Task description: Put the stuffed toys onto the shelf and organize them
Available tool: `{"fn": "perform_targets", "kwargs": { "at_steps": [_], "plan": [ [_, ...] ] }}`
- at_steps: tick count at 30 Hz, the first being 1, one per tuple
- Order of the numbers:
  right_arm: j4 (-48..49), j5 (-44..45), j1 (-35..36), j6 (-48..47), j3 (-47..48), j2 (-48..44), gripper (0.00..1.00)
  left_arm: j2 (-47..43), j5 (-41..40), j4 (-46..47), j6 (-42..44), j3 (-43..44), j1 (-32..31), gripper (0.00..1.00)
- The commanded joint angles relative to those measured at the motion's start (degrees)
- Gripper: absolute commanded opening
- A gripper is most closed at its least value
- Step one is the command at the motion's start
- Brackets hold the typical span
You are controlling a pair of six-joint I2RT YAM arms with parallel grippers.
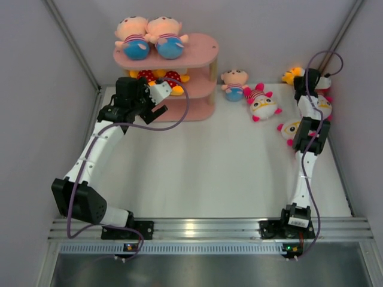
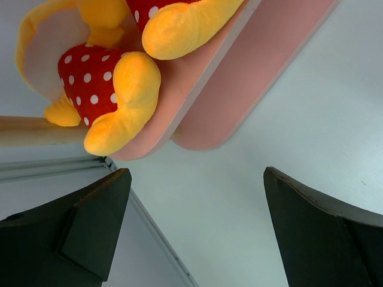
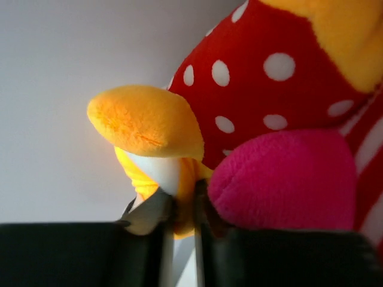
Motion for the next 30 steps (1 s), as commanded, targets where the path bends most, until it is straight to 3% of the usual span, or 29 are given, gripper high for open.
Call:
{"fn": "perform_targets", "kwargs": {
  "at_steps": [1,5,11,17,18,21,24,28,30],
  "plan": [
    [6.51,-0.42,0.4,0.29,-0.84,-1.62,0.0,0.11,-0.88,0.97,-0.75,3.25,-0.17,0.98],
    [11.09,-5.52,0.49,-7.27,-12.44,-11.73,0.0,-0.58,0.96,0.18,-1.46,3.08,-0.35,0.97],
    [18.64,-16.32,0.75,-22.03,-37.22,-34.23,0.0,-4.88,3.69,-0.35,-1.82,-0.43,-1.4,0.95],
    [4.52,-30.39,1.98,-40.92,-50.32,-53.56,0.0,-10.94,8.25,-2.02,-0.32,-3.86,-3.25,0.91],
    [1.81,-31.62,3.72,-46.87,-54.78,-58.81,0.0,-11.74,10.61,-2.2,-0.06,-4.21,-3.51,0.9],
    [-5.22,-43.55,8.29,-53.15,-62.19,-67.09,0.0,-15.08,14.22,-2.37,0.29,-5.79,-3.86,0.88],
    [-8.84,-55.34,12.95,-51.94,-67.72,-71.76,0.0,-17.81,15.2,-2.37,2.39,-7.99,-4.83,0.88],
    [-25.08,-55.27,28.14,-64.05,-72.21,-76.26,0.0,-21.06,15.47,-2.64,6.18,-13.95,-6.23,0.88],
    [-25.38,-58.08,37.6,-68.16,-78.1,-79.15,0.0,-22.73,15.82,-2.9,8.1,-15.55,-7.02,0.88]
  ]
}}
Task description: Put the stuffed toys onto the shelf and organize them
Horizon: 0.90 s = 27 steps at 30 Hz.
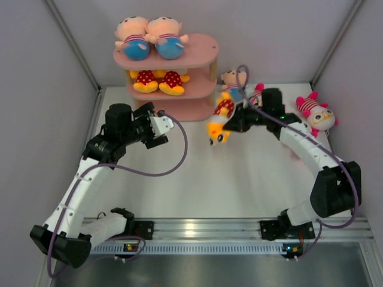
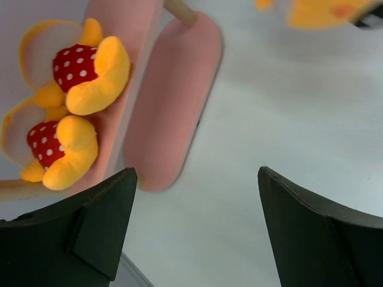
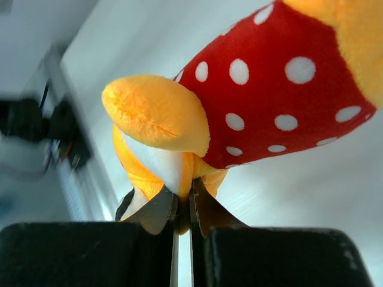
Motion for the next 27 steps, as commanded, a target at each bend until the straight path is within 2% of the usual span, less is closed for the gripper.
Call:
{"fn": "perform_targets", "kwargs": {
  "at_steps": [1,2,3,5,8,9,11,15,19,23,27],
  "plan": [
    [-10.84,-9.65,14.07,-12.74,-7.64,-4.72,0.0,-1.95,2.66,-0.34,4.86,-4.14,-1.34,0.88],
    [-10.49,-10.36,19.32,-14.32,-10.62,-5.34,0.0,-2.82,2.66,-0.34,5.82,-4.76,-1.61,0.88],
    [-11.01,-10.72,21.63,-15.73,-11.17,-6.13,0.0,-3.27,2.84,-0.34,8.18,-5.46,-2.05,0.88],
    [-16.95,-11.07,27.16,-21.68,-10.04,-5.79,0.0,-4.32,2.84,-0.61,12.14,-8.01,-2.57,0.87],
    [-22.5,-11.51,29.65,-26.27,-7.32,-4.39,0.0,-5.99,3.8,-0.61,23.12,-12.05,-3.89,0.91],
    [-23.05,-11.16,29.66,-26.29,-6.61,-3.77,0.0,-6.34,4.33,-0.7,29.24,-12.85,-4.16,0.93],
    [-24.8,-11.42,29.66,-27.25,-4.25,-1.75,0.0,-7.57,6.25,-0.61,34.9,-14.96,-4.86,0.97],
    [-25.34,-11.07,29.83,-27.61,-2.39,-0.25,0.0,-9.51,6.97,-0.52,46.93,-17.42,-9.59,0.98],
    [-25.78,-11.16,30.27,-28.13,-0.02,0.46,0.0,-7.77,6.88,-0.52,43.82,-14.89,-14.35,0.98],
    [-25.6,-11.25,30.8,-28.31,2.79,1.42,0.0,-3.19,6.45,-0.69,25.84,-8.03,-18.65,0.96],
    [-25.17,-11.25,31.06,-28.48,3.68,1.69,0.0,-1.34,3.9,-1.93,28.76,-7.84,-19.36,0.81]
  ]
}}
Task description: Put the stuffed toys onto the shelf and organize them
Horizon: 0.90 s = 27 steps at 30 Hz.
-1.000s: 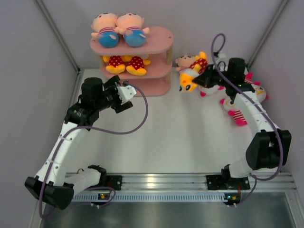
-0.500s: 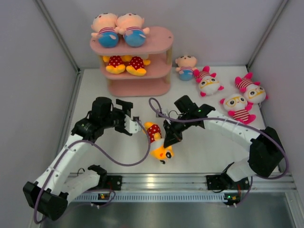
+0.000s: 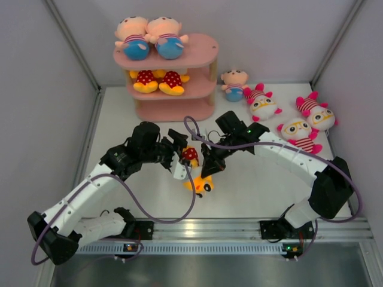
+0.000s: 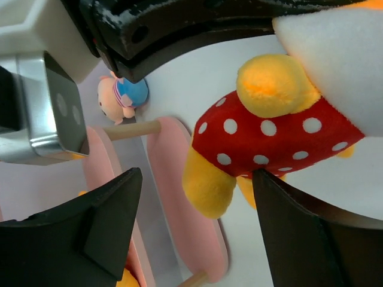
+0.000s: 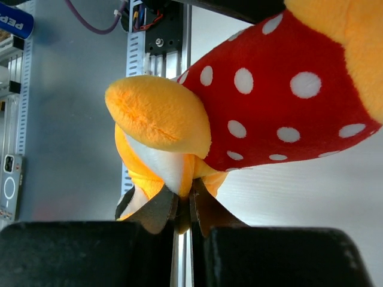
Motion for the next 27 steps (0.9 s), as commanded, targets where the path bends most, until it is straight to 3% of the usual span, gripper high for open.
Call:
{"fn": "perform_targets", "kwargs": {
  "at_steps": [1,4,8,11,13,14,15,16,19,22,24,26,27],
  "plan": [
    [0.43,-2.33,1.1,-2.15,2.8,-0.21,0.0,0.78,-1.61,-0.18,-1.87,1.07,-0.48,0.78],
    [-0.36,-2.86,1.18,-2.76,2.45,-0.3,0.0,2.01,-3.63,-0.18,-1.7,1.51,-0.48,0.69],
    [-0.71,-2.77,1.18,-3.29,2.01,-1.09,0.0,3.51,-6.71,-0.18,-0.82,2.3,-0.48,0.74],
    [-0.02,-3.03,1.18,-3.2,1.49,-1.53,0.0,4.82,-7.16,-0.18,-2.13,4.4,-0.48,0.68],
    [0.16,-3.21,1.18,-3.03,1.13,-1.53,0.0,5.35,-6.98,-0.35,-2.14,4.68,-0.48,0.53],
    [0.25,-3.3,1.18,-3.03,1.22,-1.62,0.0,5.35,-6.63,-0.35,-1.96,4.76,-0.48,0.23],
    [0.34,-3.38,1.18,-3.11,1.13,-1.71,0.0,5.35,-6.72,-0.35,-2.05,4.68,-0.48,0.07],
    [0.6,-3.47,1.18,-3.03,1.05,-1.8,0.0,5.44,-6.46,-0.35,-3.0,4.85,-0.48,0.0],
    [2.09,-2.86,1.1,-2.42,0.34,-2.67,0.0,5.44,-5.4,-0.35,-8.34,5.9,-0.48,0.0],
    [6.31,1.43,0.4,2.23,-0.36,-3.29,0.19,6.14,-7.41,-0.35,-19.04,6.79,-0.48,0.0],
    [9.64,5.22,-1.01,7.92,-1.15,-3.55,0.38,7.81,-13.0,-0.35,-24.69,6.44,-0.48,0.0],
    [14.91,6.19,-5.13,12.07,-2.38,-4.34,0.53,10.26,-17.68,-0.53,-33.04,6.35,-0.3,0.0],
    [16.93,6.28,-8.54,16.53,-4.04,-5.3,0.56,11.06,-19.27,-1.92,-35.68,6.61,0.74,0.0]
  ]
}}
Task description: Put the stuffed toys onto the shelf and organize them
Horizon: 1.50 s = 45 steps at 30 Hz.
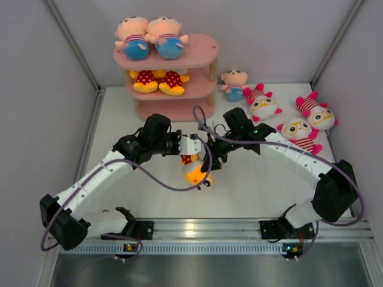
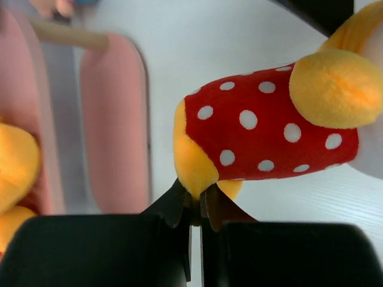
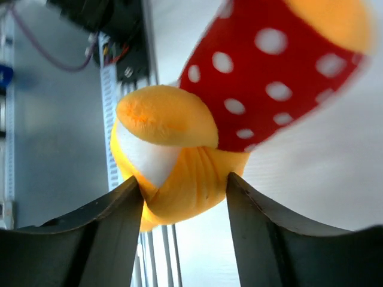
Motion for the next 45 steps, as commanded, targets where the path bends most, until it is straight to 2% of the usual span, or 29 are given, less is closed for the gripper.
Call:
{"fn": "perform_targets", "kwargs": {
  "at_steps": [1,4,5,6,11,12,14,15,16,17,18,19,20,21,22,23,25,27,30,33,40,45],
  "plan": [
    [14.59,2.68,-8.0,12.93,-3.04,-4.22,0.58,3.78,-6.3,-1.3,-19.03,2.04,1.9,0.0],
    [18.49,8.54,-13.0,18.23,-6.74,-8.16,0.61,6.42,-5.08,-5.5,-29.23,3.01,6.2,0.0],
    [19.37,15.61,-13.46,18.58,-7.44,-9.48,0.62,8.0,-5.16,-6.31,-32.06,3.62,7.44,0.0],
    [20.25,18.12,-13.46,19.46,-9.19,-12.19,0.62,9.23,-4.55,-7.71,-37.74,4.32,9.97,0.0],
    [32.19,31.75,-12.94,23.33,-19.03,-23.71,0.63,17.66,10.99,-15.72,-54.74,9.16,21.67,0.0],
    [38.13,34.12,-11.28,22.55,-23.31,-27.82,0.63,18.12,12.67,-15.63,-58.16,9.16,24.04,0.0],
    [42.22,42.72,-7.33,19.04,-26.68,-31.28,0.63,18.73,16.36,-15.63,-62.48,9.51,24.68,0.0],
    [46.24,45.8,-1.57,15.02,-29.05,-33.03,0.64,18.91,17.42,-15.46,-65.89,9.78,24.76,0.0],
    [48.1,52.44,1.28,13.5,-30.11,-33.31,0.64,19.26,18.65,-15.46,-67.23,10.65,24.77,0.0],
    [50.73,55.03,4.18,12.01,-31.08,-33.31,0.64,19.44,19.88,-15.46,-68.55,11.09,24.77,0.0],
    [53.54,57.32,6.9,6.69,-33.09,-33.05,0.65,19.61,22.15,-15.46,-71.09,11.62,24.77,0.0],
    [60.62,60.74,13.11,3.33,-34.16,-31.4,0.66,19.61,22.96,-15.11,-71.81,12.41,24.77,0.0],
    [64.61,61.82,16.65,-4.8,-36.43,-30.25,0.66,19.53,24.1,-14.67,-71.99,12.76,24.77,0.0],
    [68.74,62.52,22.86,-8.8,-37.76,-27.19,0.69,19.35,24.81,-14.58,-72.17,13.12,24.77,0.0],
    [79.31,62.53,25.19,-12.32,-39.16,-25.34,0.71,18.74,25.25,-14.58,-71.99,13.55,24.77,0.0],
    [84.28,61.66,26.86,-18.09,-41.87,-23.32,0.76,18.39,25.69,-14.58,-71.99,13.56,24.77,0.0],
    [94.83,60.34,29.6,-21.65,-42.69,-17.25,0.81,17.07,27.44,-14.49,-72.08,12.77,24.68,0.0],
    [95.41,59.64,30.74,-23.69,-40.24,-12.34,0.84,16.1,28.94,-14.58,-71.38,12.16,24.68,0.0],
    [97.68,58.14,29.7,-21.59,-37.77,-7.5,0.86,14.17,29.12,-14.49,-70.68,11.01,24.68,0.0],
    [97.7,56.81,27.5,-17.46,-36.02,-5.29,0.87,13.37,29.91,-14.58,-70.67,11.27,24.68,0.0],
    [96.9,62.97,26.62,-18.42,-31.54,0.69,0.85,13.02,33.25,-14.58,-70.85,11.71,24.68,0.0],
    [96.38,60.16,23.99,-17.1,-30.3,3.33,0.84,13.02,33.43,-14.58,-69.45,12.5,24.68,0.0]
  ]
}}
